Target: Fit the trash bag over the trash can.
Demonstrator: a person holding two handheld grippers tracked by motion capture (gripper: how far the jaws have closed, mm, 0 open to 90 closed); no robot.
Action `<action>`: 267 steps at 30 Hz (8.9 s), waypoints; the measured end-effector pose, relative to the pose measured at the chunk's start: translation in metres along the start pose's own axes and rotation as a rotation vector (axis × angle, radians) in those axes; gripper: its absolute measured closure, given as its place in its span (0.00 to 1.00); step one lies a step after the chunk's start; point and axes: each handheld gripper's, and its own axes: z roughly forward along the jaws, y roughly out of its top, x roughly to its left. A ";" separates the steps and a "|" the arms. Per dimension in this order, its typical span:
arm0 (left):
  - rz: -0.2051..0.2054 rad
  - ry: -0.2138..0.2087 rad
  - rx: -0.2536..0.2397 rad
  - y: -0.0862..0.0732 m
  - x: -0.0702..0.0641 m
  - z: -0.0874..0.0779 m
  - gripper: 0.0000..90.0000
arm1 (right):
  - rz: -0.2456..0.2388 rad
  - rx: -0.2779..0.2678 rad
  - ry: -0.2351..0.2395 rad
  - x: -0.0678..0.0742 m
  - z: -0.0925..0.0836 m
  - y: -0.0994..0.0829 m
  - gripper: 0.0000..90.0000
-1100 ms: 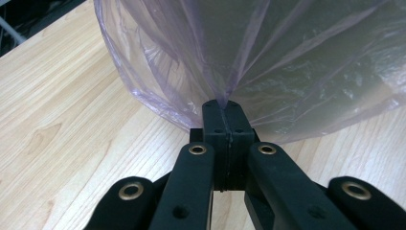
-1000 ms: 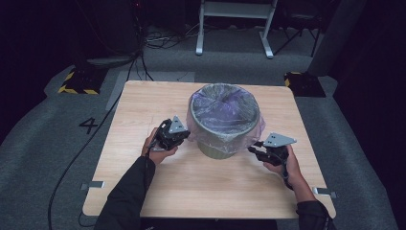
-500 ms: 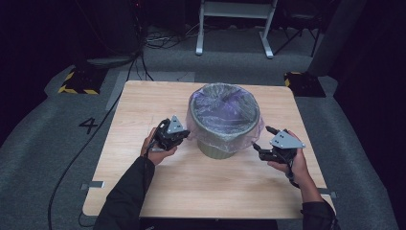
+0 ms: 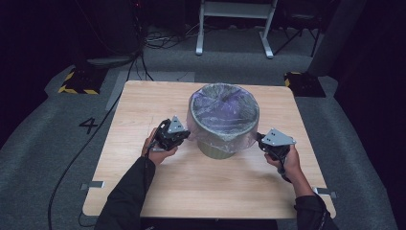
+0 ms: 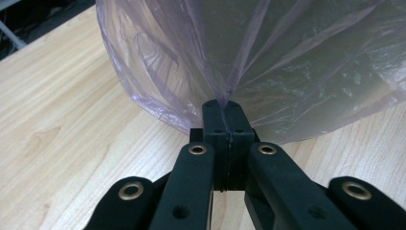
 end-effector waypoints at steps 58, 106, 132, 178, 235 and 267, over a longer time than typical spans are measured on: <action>0.019 -0.031 0.102 -0.018 -0.009 0.023 1.00 | -0.044 0.192 0.079 0.010 0.029 -0.037 1.00; -0.079 -0.067 0.142 -0.071 -0.062 -0.023 0.18 | 0.271 0.023 0.170 -0.042 -0.051 -0.041 0.22; -0.084 -0.073 0.123 -0.081 -0.062 -0.027 0.16 | 0.211 -0.143 0.114 -0.071 -0.082 0.067 0.23; -0.085 -0.072 0.123 -0.081 -0.062 -0.027 0.16 | 0.232 -0.091 0.175 -0.069 -0.003 0.131 0.24; -0.085 -0.072 0.123 -0.081 -0.062 -0.027 0.16 | 0.110 0.310 0.372 -0.040 0.056 0.146 0.25; -0.085 -0.072 0.124 -0.081 -0.062 -0.027 0.16 | 0.128 0.436 0.350 -0.038 0.062 0.150 0.25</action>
